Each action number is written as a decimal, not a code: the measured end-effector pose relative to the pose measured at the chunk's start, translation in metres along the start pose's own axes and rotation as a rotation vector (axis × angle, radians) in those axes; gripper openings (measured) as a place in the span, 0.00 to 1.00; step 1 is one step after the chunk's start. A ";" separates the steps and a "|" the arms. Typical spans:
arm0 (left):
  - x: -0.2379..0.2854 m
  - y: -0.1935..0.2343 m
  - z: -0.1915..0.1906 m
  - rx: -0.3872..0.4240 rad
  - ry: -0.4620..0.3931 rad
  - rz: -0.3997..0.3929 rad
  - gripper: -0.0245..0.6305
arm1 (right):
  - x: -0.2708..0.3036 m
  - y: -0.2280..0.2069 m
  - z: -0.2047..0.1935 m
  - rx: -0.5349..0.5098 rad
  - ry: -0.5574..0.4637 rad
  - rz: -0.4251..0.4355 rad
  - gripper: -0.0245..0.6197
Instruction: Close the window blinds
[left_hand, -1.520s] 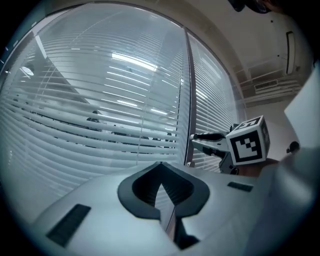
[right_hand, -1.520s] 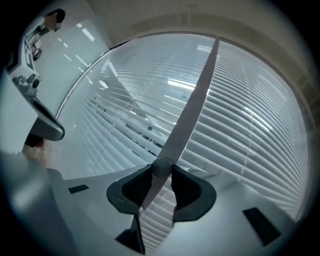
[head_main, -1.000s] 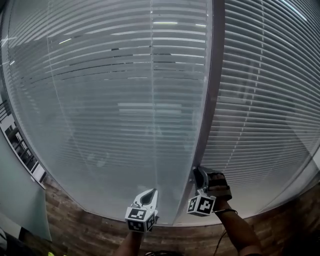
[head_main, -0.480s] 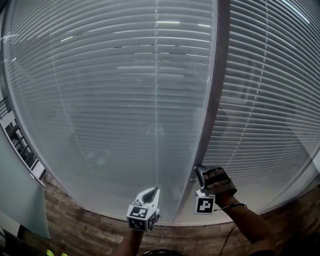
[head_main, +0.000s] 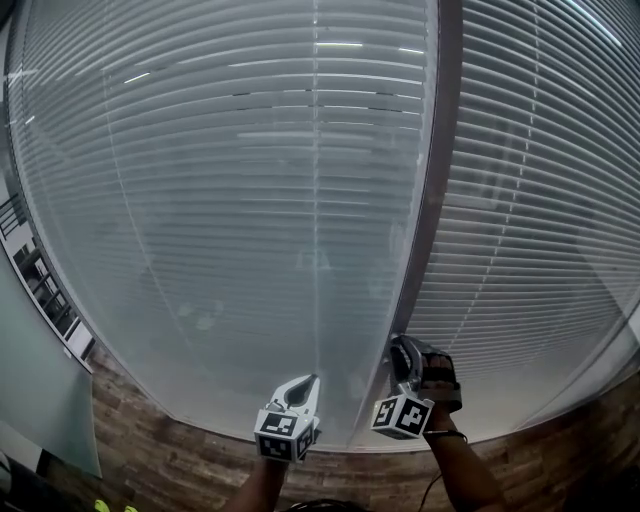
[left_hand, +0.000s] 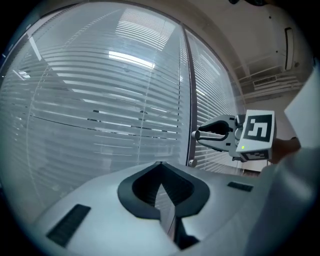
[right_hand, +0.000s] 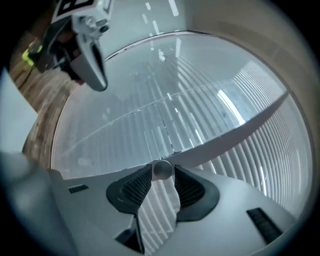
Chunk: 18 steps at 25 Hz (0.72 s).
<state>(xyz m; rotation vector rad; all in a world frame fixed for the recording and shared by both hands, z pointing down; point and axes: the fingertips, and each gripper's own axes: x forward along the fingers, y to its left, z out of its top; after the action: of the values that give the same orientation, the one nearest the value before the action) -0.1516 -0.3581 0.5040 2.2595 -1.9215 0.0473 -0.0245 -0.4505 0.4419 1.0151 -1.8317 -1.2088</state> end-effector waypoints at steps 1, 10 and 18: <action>-0.001 0.002 -0.001 -0.001 -0.001 0.004 0.04 | -0.001 -0.003 -0.001 0.110 -0.013 -0.013 0.24; -0.003 0.007 -0.002 -0.008 0.018 0.026 0.04 | -0.002 -0.011 -0.006 0.831 -0.082 0.022 0.24; -0.002 -0.004 -0.004 0.001 0.016 -0.004 0.04 | 0.006 -0.014 -0.007 1.108 -0.093 -0.086 0.26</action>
<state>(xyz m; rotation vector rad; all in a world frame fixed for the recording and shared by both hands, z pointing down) -0.1480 -0.3551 0.5070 2.2567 -1.9094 0.0655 -0.0183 -0.4618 0.4316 1.6133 -2.5878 -0.1709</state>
